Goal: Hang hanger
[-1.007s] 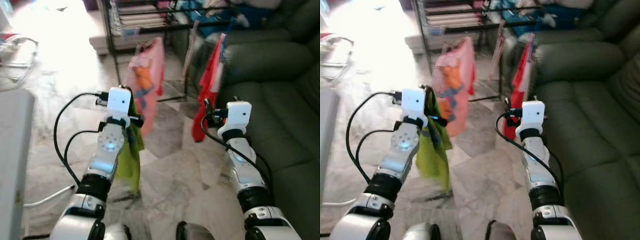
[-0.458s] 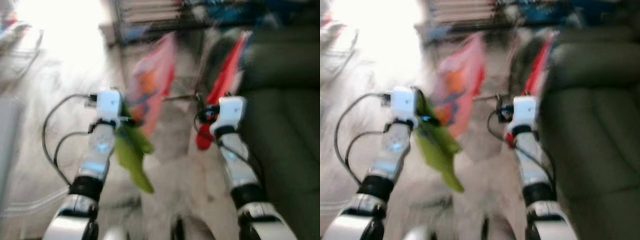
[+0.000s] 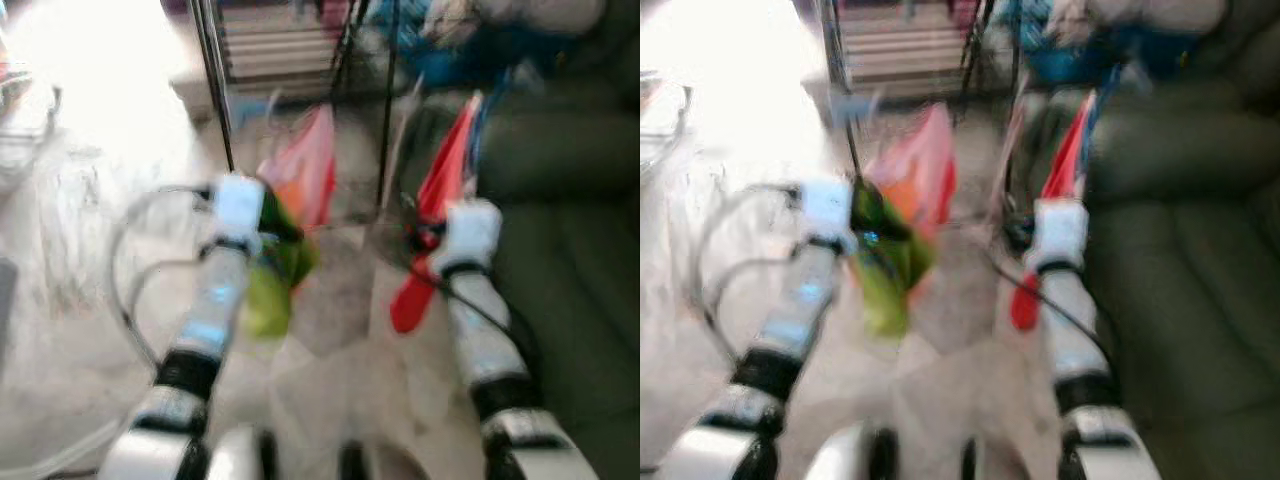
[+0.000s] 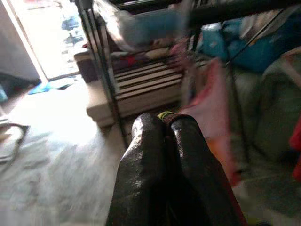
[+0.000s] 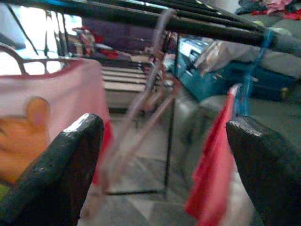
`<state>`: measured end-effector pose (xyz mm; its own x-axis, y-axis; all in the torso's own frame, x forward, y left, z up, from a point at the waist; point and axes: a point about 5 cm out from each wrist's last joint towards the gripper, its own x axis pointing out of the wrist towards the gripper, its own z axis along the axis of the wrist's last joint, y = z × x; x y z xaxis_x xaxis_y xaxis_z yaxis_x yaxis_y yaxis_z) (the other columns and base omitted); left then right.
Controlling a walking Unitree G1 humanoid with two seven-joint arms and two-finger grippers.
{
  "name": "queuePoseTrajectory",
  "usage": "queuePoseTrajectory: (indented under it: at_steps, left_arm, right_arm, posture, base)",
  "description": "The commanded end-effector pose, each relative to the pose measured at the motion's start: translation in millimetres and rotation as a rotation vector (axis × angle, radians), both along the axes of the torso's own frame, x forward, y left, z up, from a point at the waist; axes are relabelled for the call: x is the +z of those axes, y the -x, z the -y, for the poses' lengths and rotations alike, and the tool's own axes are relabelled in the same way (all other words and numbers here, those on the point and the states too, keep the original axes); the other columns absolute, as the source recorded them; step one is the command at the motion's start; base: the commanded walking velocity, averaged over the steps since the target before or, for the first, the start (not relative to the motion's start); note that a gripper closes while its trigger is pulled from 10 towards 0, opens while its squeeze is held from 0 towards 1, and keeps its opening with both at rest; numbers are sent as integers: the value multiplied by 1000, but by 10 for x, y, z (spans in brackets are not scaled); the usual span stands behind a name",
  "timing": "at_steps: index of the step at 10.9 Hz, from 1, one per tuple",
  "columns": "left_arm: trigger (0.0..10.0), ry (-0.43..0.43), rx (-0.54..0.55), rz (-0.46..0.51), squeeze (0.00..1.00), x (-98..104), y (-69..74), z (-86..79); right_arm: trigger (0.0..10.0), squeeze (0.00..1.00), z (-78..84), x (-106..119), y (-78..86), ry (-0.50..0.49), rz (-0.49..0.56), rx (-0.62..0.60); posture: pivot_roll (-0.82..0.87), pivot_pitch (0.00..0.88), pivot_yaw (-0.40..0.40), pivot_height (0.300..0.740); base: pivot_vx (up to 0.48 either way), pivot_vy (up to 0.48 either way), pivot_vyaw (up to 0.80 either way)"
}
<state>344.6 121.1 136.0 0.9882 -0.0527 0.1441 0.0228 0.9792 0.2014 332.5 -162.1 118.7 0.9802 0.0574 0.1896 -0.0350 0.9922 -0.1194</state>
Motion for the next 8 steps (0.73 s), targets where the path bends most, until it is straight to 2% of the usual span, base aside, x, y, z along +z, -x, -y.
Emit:
queuePoseTrajectory:
  at_steps: [1, 2, 7, 8]
  left_arm:
    - [10000, 13, -14, 20, 0, 63, -5, 77]
    - [10000, 1, -15, 29, 0, 71, -7, 76]
    - [10000, -12, -27, 43, 0, 88, -3, 104]
    - [10000, -15, -28, 45, 0, 94, -5, 106]
  right_arm:
    - [10000, 0, 116, -32, 23, 5, -12, -35]
    - [10000, 0, 115, -32, 19, 8, -13, -34]
    - [10000, 0, 153, -8, -3, 6, -11, -63]
    - [10000, 0, 160, 19, -57, -5, -24, -56]
  posture:
    - [-73, 160, -28, 740]
    - [-73, 158, -29, 740]
    - [-74, 162, -30, 740]
    - [-76, 170, -22, 740]
  base:
    - [259, 405, 0]
    - [0, 420, 0]
    - [0, 0, 0]
    - [0, 0, 0]
